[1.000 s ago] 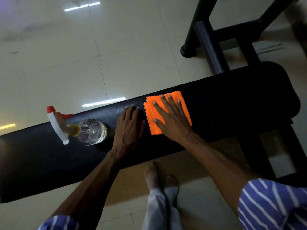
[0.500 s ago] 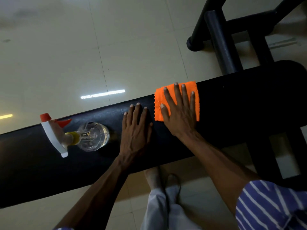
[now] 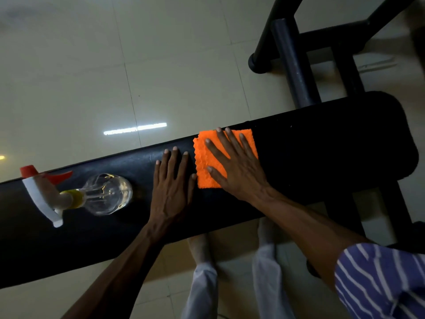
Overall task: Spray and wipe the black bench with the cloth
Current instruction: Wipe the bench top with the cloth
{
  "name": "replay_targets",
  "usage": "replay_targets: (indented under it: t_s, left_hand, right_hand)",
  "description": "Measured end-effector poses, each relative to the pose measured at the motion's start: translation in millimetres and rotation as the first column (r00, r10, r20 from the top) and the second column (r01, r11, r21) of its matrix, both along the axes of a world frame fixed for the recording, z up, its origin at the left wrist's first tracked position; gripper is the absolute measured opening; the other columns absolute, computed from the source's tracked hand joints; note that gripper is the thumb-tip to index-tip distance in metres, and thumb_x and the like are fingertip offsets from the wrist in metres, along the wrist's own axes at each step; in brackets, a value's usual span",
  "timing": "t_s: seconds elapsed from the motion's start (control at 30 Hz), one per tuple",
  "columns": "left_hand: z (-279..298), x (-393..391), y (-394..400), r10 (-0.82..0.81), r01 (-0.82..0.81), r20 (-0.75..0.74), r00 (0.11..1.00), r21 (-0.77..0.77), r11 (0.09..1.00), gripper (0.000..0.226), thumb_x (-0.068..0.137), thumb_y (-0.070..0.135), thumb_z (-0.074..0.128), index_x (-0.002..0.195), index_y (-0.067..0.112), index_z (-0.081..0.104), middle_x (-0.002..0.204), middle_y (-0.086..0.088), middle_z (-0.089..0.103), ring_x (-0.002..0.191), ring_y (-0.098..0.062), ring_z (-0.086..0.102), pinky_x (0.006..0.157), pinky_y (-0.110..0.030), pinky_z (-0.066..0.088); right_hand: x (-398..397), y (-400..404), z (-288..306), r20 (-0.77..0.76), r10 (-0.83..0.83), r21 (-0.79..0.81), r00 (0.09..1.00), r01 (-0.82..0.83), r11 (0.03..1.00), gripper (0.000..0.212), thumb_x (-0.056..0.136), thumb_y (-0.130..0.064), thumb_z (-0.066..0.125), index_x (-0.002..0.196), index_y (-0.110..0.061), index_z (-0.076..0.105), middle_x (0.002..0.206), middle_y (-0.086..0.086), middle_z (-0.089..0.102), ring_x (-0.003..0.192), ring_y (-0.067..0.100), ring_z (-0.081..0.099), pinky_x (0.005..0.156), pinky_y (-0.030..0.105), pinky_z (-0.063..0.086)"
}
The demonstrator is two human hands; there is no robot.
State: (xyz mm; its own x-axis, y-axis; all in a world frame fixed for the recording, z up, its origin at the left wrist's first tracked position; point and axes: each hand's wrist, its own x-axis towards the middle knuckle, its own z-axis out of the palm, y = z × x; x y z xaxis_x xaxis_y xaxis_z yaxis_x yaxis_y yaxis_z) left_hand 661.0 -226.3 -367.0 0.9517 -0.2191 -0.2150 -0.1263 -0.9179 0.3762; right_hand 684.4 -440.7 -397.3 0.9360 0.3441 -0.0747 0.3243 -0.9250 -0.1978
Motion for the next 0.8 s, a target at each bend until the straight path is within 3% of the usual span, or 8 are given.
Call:
replay_targets:
  t_s: [0.07,0.13,0.27,0.33,0.53,0.7,0.8]
  left_hand:
    - [2.5,0.1,-4.3,-0.005,0.005,-0.003,1.000,-0.007,1.000,0.063,0.105,0.041,0.033,0.157,0.006,0.039,0.167,-0.020,0.027,0.158,-0.037,0.018,0.129,-0.053,0.013]
    - [2.8,1.8,-10.1,-0.018,0.018,0.004,1.000,-0.009,1.000,0.060,0.106,0.037,0.037,0.158,0.007,0.037,0.168,-0.019,0.027,0.159,-0.036,0.017,0.129,-0.053,0.012]
    - [1.9,8.7,-23.3,-0.021,0.021,0.019,1.000,0.007,1.000,0.058,0.106,0.029,0.049,0.159,0.010,0.036,0.169,-0.016,0.024,0.159,-0.036,0.016,0.129,-0.053,0.014]
    - [1.4,14.7,-26.1,-0.043,0.043,0.003,0.999,0.017,0.999,0.058,0.107,0.029,0.049,0.159,0.011,0.035,0.170,-0.016,0.023,0.159,-0.035,0.015,0.129,-0.052,0.013]
    - [2.1,22.2,-31.6,-0.040,0.042,-0.038,0.998,0.043,0.998,0.061,0.108,0.034,0.044,0.162,0.013,0.026,0.172,-0.014,0.016,0.161,-0.033,0.008,0.131,-0.050,0.007]
    - [-4.1,17.8,-33.0,-0.028,0.029,-0.017,0.999,0.051,0.998,0.062,0.107,0.034,0.046,0.162,0.013,0.028,0.172,-0.014,0.017,0.161,-0.034,0.009,0.130,-0.053,0.008]
    - [-5.3,18.0,-36.0,-0.027,0.028,-0.026,0.999,0.052,0.998,0.061,0.107,0.034,0.045,0.162,0.012,0.027,0.172,-0.014,0.016,0.161,-0.034,0.008,0.130,-0.053,0.008]
  right_hand:
    - [6.0,-15.0,1.2,-0.003,0.055,-0.004,0.998,-0.055,0.998,0.069,0.110,-0.058,0.033,0.169,-0.025,0.019,0.179,0.009,0.010,0.167,0.027,0.005,0.136,0.050,0.004]
    - [21.3,-31.1,4.0,-0.013,0.020,-0.022,1.000,-0.020,1.000,0.068,0.109,-0.057,0.033,0.169,-0.025,0.023,0.178,0.008,0.014,0.166,0.027,0.010,0.135,0.050,0.008]
    - [44.9,-30.3,10.4,-0.056,-0.313,-0.033,0.948,0.312,0.950,0.064,0.109,-0.052,0.035,0.166,-0.022,0.033,0.176,0.012,0.022,0.165,0.031,0.016,0.135,0.052,0.008]
    - [35.2,-9.0,13.9,-0.044,-0.357,-0.020,0.933,0.357,0.934,0.062,0.110,-0.049,0.035,0.165,-0.022,0.034,0.176,0.014,0.022,0.165,0.033,0.016,0.134,0.054,0.007]
    - [7.7,-59.5,16.1,-0.046,-0.009,-0.051,0.999,0.007,0.999,0.064,0.111,-0.052,0.031,0.169,-0.030,0.018,0.179,0.006,0.010,0.167,0.027,0.008,0.135,0.051,0.011]
    - [49.9,-32.8,12.0,-0.056,-0.378,-0.034,0.924,0.376,0.926,0.059,0.110,-0.047,0.035,0.165,-0.025,0.036,0.174,0.014,0.027,0.164,0.033,0.018,0.135,0.052,0.007]
    - [29.4,-11.1,12.2,-0.009,-0.386,-0.014,0.922,0.386,0.922,0.058,0.112,-0.046,0.032,0.166,-0.025,0.034,0.175,0.015,0.023,0.165,0.035,0.015,0.134,0.055,0.008]
